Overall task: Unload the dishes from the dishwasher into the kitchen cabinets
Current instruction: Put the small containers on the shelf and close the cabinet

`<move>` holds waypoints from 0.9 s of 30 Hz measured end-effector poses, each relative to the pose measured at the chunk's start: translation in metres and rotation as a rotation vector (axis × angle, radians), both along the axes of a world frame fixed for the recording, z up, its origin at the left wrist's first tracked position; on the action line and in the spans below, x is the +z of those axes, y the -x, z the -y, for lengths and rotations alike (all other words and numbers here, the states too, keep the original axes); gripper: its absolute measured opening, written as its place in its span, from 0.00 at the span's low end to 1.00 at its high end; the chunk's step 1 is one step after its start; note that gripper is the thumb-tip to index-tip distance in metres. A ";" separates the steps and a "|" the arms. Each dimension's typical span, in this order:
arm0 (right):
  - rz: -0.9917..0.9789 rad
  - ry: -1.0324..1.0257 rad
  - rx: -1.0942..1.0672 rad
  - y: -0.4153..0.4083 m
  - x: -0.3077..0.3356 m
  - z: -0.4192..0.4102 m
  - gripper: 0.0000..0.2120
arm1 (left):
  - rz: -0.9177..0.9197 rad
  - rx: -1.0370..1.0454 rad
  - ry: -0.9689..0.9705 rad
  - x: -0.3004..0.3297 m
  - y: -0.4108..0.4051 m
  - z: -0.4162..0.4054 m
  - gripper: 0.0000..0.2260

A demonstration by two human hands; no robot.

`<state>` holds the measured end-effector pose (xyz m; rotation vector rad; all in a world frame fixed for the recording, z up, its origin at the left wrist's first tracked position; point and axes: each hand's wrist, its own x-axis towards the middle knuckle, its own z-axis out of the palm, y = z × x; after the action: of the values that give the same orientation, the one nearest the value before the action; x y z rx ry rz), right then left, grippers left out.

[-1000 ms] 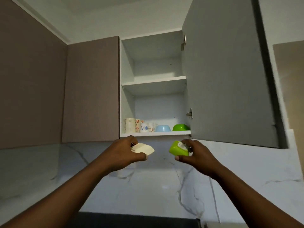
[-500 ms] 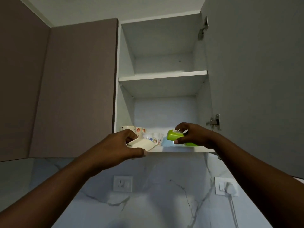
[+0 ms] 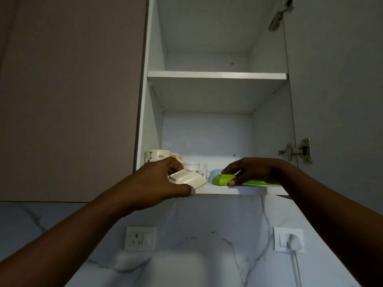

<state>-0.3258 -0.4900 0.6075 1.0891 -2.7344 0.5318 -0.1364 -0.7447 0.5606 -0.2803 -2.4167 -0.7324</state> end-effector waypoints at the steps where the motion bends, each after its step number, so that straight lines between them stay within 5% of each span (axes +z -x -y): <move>1: -0.003 0.018 0.001 0.000 -0.001 0.000 0.19 | 0.001 -0.014 -0.004 0.000 0.005 0.000 0.21; 10: -0.072 0.145 -0.032 0.004 -0.011 0.004 0.28 | 0.008 -0.077 0.030 -0.007 0.036 -0.015 0.23; 14: -0.226 0.507 0.043 -0.010 0.011 -0.010 0.14 | -0.055 -0.117 0.013 0.007 0.047 -0.040 0.22; 18: -0.321 0.768 0.049 -0.032 0.040 -0.027 0.12 | -0.028 -0.204 0.072 0.031 0.077 -0.089 0.24; 27: -0.345 0.797 0.047 -0.055 0.042 -0.066 0.12 | 0.138 -0.207 0.373 0.055 0.152 -0.176 0.30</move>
<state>-0.2711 -0.4238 0.6492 0.9055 -1.9041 1.1716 -0.2881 -0.5688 0.6156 -0.6563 -2.6755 -0.3905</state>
